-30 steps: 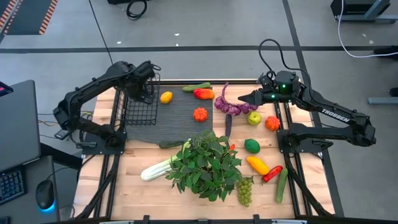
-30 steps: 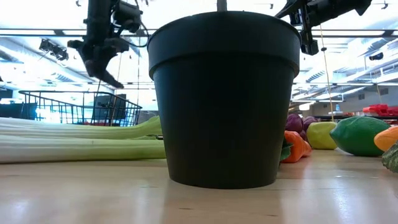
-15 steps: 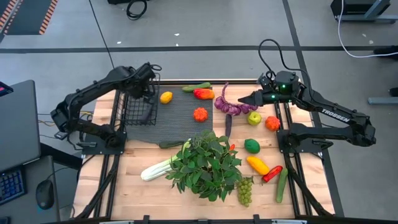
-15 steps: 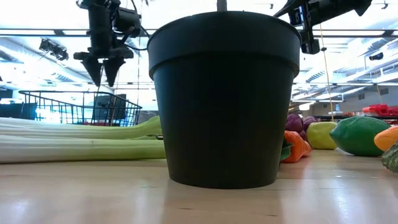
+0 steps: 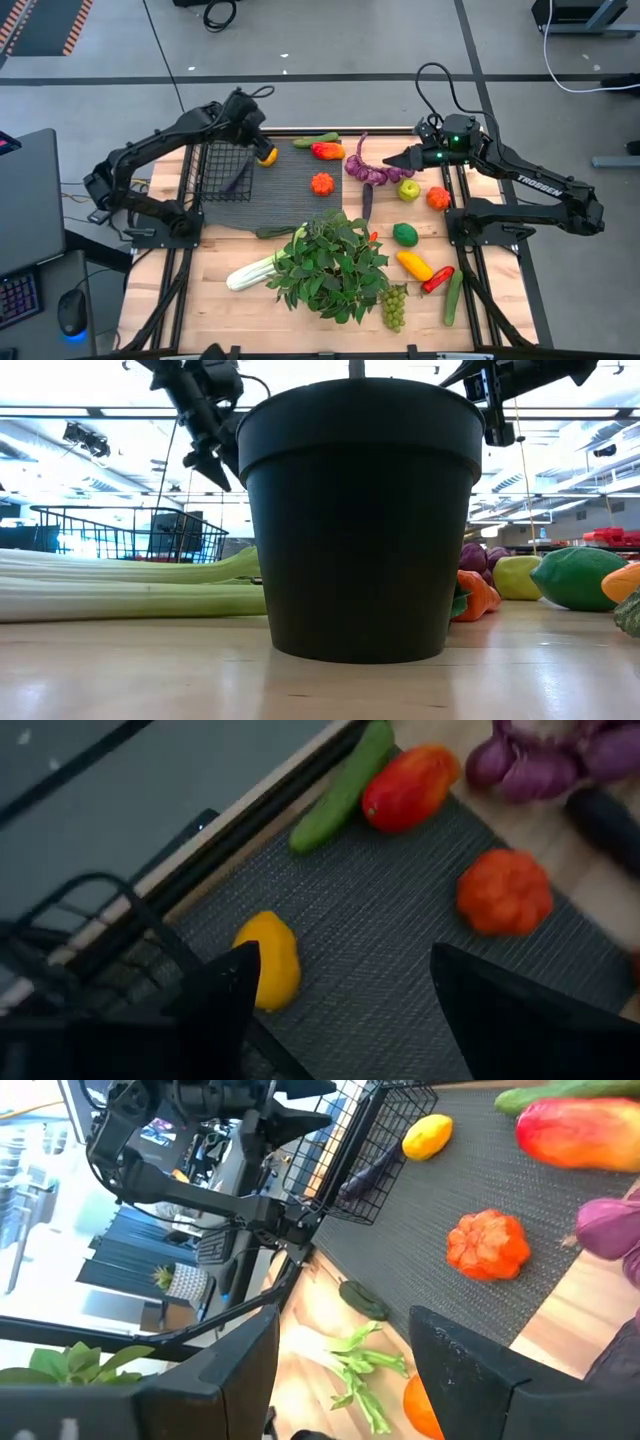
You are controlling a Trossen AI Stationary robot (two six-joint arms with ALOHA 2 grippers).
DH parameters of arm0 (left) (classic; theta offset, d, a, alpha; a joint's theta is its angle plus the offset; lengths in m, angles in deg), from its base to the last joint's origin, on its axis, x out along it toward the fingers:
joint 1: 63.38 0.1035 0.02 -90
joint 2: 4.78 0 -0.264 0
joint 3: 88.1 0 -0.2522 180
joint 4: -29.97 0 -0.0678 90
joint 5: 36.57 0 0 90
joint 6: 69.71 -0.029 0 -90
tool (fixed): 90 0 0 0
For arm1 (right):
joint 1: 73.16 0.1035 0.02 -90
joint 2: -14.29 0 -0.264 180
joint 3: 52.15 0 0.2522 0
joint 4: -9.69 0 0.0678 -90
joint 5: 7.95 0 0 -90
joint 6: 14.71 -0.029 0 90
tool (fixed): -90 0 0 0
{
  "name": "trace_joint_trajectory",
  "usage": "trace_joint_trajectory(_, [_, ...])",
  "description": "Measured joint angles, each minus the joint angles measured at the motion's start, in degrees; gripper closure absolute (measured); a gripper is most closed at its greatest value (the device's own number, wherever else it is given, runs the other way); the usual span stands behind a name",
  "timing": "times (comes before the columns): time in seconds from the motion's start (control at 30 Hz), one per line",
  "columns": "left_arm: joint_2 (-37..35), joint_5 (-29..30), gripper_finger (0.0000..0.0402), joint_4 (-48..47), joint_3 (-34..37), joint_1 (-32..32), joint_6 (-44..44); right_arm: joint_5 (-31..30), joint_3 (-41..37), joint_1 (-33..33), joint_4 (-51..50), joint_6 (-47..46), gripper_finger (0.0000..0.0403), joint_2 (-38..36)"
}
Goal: Build produce basket
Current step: Put the yellow lemon into the wire basket
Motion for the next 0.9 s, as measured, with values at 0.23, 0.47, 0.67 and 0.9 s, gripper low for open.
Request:
trace_joint_trajectory(0.23, [8.42, 0.75, 0.0108, -4.55, -3.5, -1.09, -8.37, 2.91, 0.0, 0.0, -0.09, -2.88, 0.0173, -0.01])
trace_joint_trajectory(0.47, [16.63, 1.53, 0.0108, -5.28, -13.11, -2.54, -15.46, 3.92, 0.0, 0.0, -0.09, -6.73, 0.0173, -0.01])
trace_joint_trajectory(0.67, [26.05, 10.07, 0.0108, -11.52, -24.52, -4.81, -25.05, 4.64, 0.0, 0.0, -0.11, -6.95, 0.0173, 0.0])
trace_joint_trajectory(0.9, [36.56, 16.66, 0.0108, -16.77, -31.68, -6.1, -24.68, 4.61, 0.0, 0.0, -0.11, -6.95, 0.0173, -0.02])
